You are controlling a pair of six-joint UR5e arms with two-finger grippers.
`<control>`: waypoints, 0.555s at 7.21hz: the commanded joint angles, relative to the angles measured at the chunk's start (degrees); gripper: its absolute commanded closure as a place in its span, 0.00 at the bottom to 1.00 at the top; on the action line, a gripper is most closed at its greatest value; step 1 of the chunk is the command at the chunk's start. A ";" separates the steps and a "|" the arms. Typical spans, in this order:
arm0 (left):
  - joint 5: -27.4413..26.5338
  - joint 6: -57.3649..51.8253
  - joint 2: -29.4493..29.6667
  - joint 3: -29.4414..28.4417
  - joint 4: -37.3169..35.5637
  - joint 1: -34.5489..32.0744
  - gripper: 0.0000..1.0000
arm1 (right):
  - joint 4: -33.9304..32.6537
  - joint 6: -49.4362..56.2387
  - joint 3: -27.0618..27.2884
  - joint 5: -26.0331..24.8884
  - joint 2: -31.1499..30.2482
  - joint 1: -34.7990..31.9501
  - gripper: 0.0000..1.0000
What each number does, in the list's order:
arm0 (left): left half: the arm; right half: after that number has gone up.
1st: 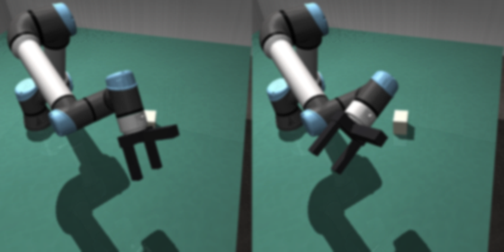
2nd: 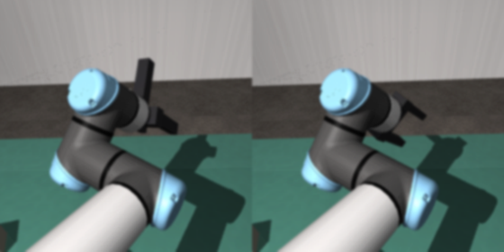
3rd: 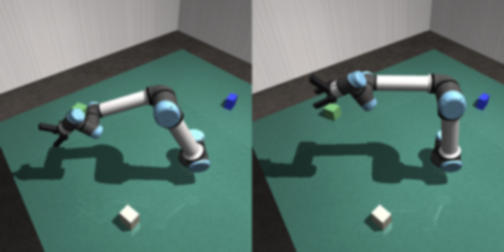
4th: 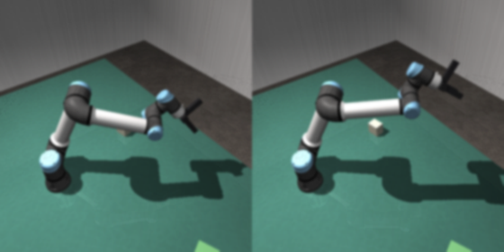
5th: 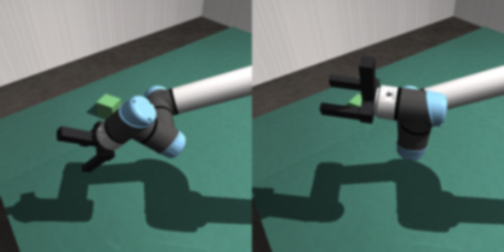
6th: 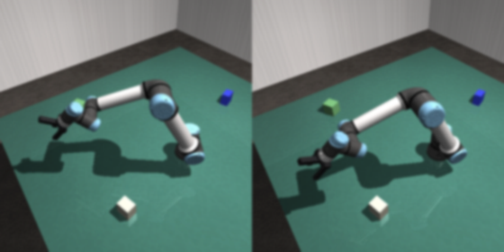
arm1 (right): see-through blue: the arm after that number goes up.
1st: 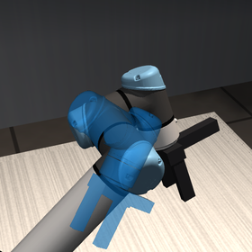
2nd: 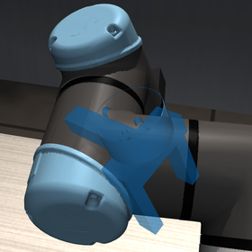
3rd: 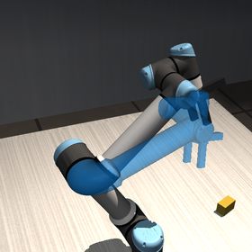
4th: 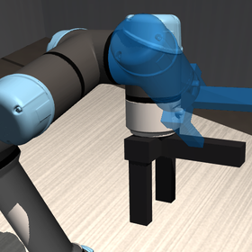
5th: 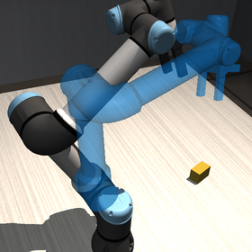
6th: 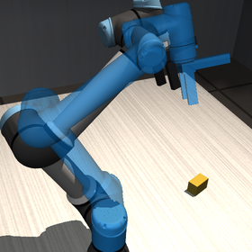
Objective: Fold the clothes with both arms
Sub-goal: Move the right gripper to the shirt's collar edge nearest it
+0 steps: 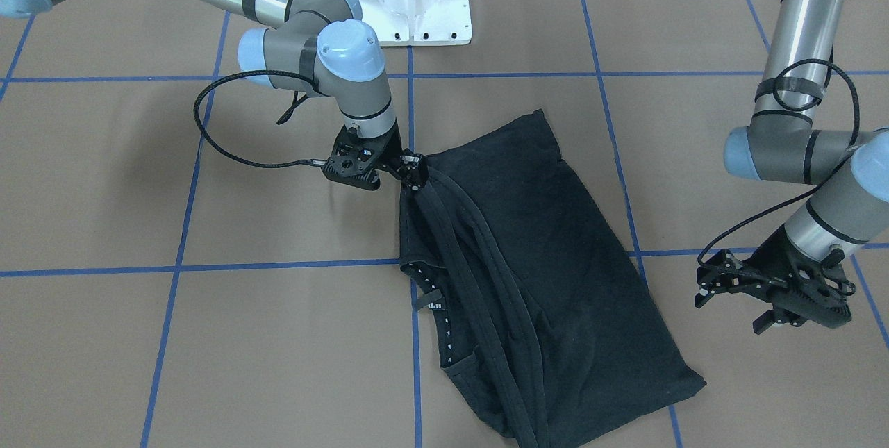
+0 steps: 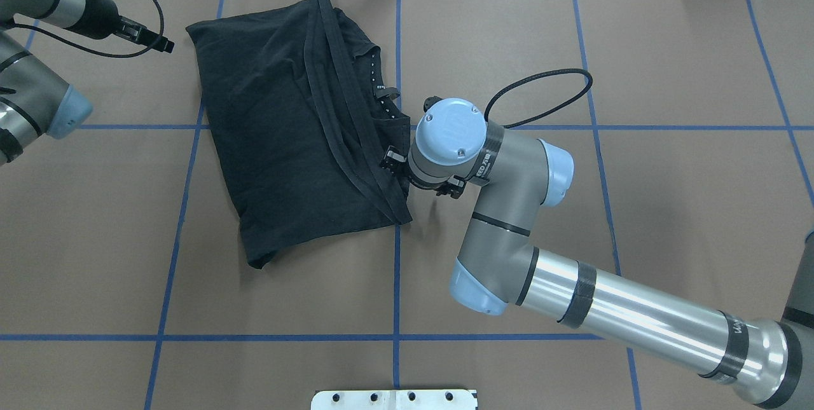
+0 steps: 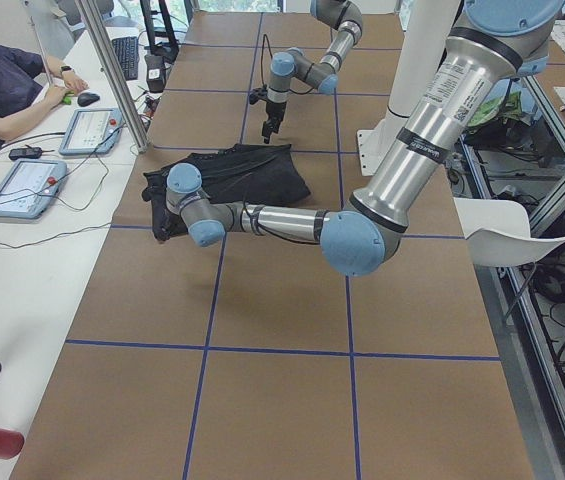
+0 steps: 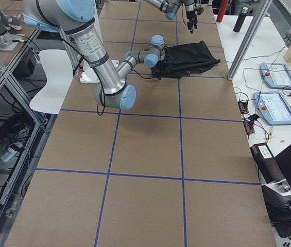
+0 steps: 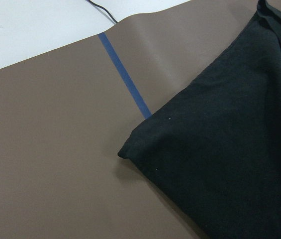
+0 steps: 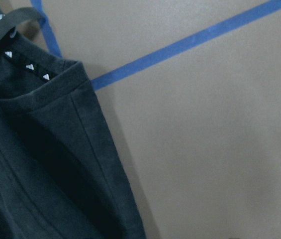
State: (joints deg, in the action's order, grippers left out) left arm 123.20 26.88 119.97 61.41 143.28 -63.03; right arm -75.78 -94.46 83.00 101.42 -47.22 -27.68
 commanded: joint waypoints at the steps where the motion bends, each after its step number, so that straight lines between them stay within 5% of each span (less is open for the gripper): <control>1: -0.07 0.01 -0.35 0.03 0.15 0.01 0.00 | -0.07 -0.64 -0.03 -1.57 0.38 1.57 0.17; 4: -0.07 0.01 -0.44 -0.06 0.24 0.10 0.00 | -0.16 -0.55 -0.64 -1.57 1.16 1.66 0.41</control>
State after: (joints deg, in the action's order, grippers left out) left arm 123.14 26.89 119.56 61.36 143.48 -62.95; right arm -75.70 -95.01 82.77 99.88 -46.62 -26.08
